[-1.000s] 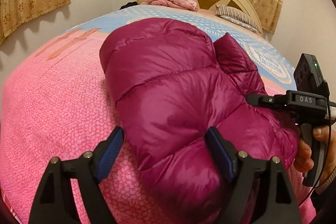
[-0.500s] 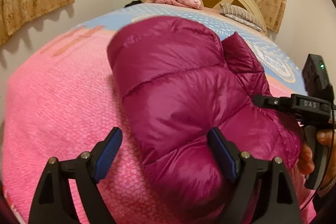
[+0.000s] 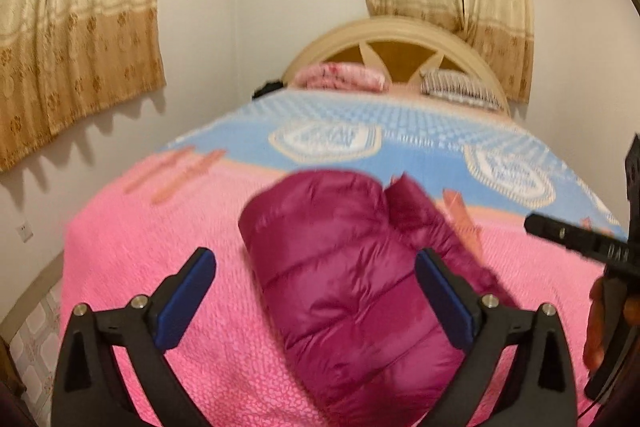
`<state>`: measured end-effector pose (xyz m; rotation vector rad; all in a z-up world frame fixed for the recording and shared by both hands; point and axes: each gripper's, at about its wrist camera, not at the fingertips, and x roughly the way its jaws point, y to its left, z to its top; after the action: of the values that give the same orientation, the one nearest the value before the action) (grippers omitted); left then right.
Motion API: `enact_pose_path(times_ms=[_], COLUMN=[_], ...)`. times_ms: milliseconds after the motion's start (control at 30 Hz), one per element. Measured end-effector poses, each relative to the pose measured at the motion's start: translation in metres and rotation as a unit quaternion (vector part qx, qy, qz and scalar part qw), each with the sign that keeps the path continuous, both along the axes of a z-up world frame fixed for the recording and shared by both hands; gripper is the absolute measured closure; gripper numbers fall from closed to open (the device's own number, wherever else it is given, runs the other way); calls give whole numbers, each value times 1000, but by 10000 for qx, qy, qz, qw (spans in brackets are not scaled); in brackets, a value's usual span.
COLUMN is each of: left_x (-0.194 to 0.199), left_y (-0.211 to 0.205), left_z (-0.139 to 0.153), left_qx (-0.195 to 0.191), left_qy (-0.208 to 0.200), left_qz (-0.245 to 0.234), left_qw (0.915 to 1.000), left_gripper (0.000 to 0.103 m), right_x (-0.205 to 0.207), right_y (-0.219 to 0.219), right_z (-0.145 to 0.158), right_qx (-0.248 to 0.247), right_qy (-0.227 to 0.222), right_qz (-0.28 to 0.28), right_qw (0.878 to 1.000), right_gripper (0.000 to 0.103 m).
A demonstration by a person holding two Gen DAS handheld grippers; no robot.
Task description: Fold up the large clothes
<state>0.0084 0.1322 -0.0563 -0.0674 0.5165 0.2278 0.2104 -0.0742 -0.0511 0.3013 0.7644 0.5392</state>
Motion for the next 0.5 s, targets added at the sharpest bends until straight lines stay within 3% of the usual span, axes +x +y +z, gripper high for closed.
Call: enact_pose_path(times_ms=[233,500], left_x=[-14,-16], left_y=[-17,-26], left_z=[31,33], left_qx=[127,188], left_qy=[-508,-605], left_qz=[-59,-128], left_qw=[9986,9979], left_gripper=[0,0], right_x=[-39,-57], right_y=[-2,-2], right_z=[34,49], right_qx=[-131,-168], right_qy=[-554,-772], right_qz=[-158,-125], right_qw=[9983,9968], right_gripper=[28,28])
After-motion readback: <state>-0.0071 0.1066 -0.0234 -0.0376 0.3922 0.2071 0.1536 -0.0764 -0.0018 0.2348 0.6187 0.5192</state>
